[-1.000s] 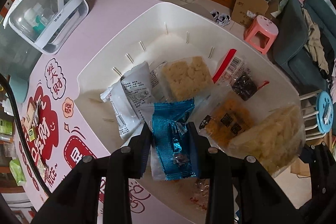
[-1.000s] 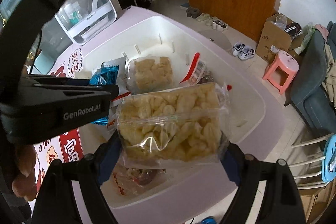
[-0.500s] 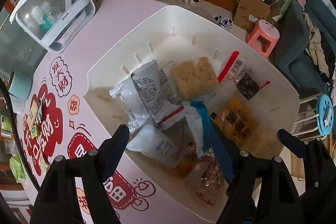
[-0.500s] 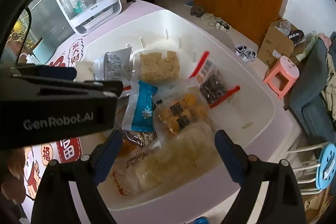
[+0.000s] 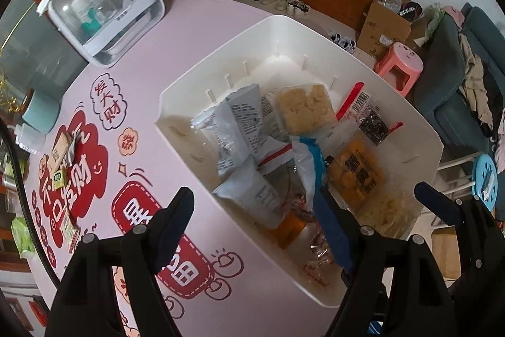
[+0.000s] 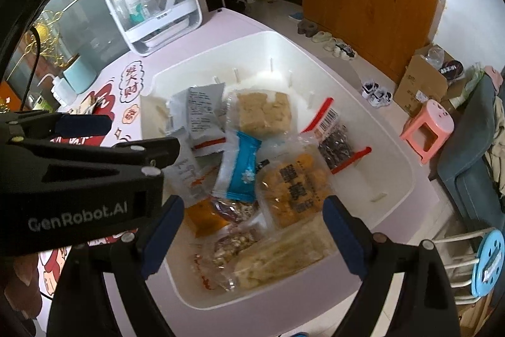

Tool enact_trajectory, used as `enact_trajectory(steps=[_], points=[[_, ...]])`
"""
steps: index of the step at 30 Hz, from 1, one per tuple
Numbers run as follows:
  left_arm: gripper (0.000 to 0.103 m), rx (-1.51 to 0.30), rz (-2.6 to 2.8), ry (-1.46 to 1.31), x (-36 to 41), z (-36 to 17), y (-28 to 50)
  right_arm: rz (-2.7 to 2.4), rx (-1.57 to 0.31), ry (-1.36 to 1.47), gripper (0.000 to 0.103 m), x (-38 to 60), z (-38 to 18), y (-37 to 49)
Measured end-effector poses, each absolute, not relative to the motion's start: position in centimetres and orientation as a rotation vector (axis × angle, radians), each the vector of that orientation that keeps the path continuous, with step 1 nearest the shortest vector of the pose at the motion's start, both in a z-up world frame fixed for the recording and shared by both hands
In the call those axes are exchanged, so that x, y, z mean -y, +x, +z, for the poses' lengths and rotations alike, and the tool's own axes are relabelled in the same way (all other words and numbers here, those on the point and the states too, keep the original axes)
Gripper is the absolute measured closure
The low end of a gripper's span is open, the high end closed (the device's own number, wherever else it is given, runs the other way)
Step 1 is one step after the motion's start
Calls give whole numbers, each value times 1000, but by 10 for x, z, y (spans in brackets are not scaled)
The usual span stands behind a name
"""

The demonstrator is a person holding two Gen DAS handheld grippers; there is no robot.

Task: Organize snacks
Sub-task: 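Withdraw both tools from the bin back over the remaining snacks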

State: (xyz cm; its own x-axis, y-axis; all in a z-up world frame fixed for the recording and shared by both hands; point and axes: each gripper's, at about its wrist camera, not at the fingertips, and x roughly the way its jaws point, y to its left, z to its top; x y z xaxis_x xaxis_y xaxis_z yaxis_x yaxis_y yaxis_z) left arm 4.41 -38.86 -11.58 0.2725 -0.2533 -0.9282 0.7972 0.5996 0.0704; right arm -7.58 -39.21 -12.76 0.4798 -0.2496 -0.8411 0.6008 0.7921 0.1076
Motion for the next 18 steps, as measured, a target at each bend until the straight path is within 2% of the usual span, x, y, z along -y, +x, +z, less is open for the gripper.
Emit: enact_trajectory(steps=[10, 18], points=[[25, -1047, -698, 499, 331, -87, 55, -479, -894, 361, 13, 367, -100, -57], [25, -1030, -551, 350, 251, -67, 85, -389, -842, 269, 13, 332, -72, -22]])
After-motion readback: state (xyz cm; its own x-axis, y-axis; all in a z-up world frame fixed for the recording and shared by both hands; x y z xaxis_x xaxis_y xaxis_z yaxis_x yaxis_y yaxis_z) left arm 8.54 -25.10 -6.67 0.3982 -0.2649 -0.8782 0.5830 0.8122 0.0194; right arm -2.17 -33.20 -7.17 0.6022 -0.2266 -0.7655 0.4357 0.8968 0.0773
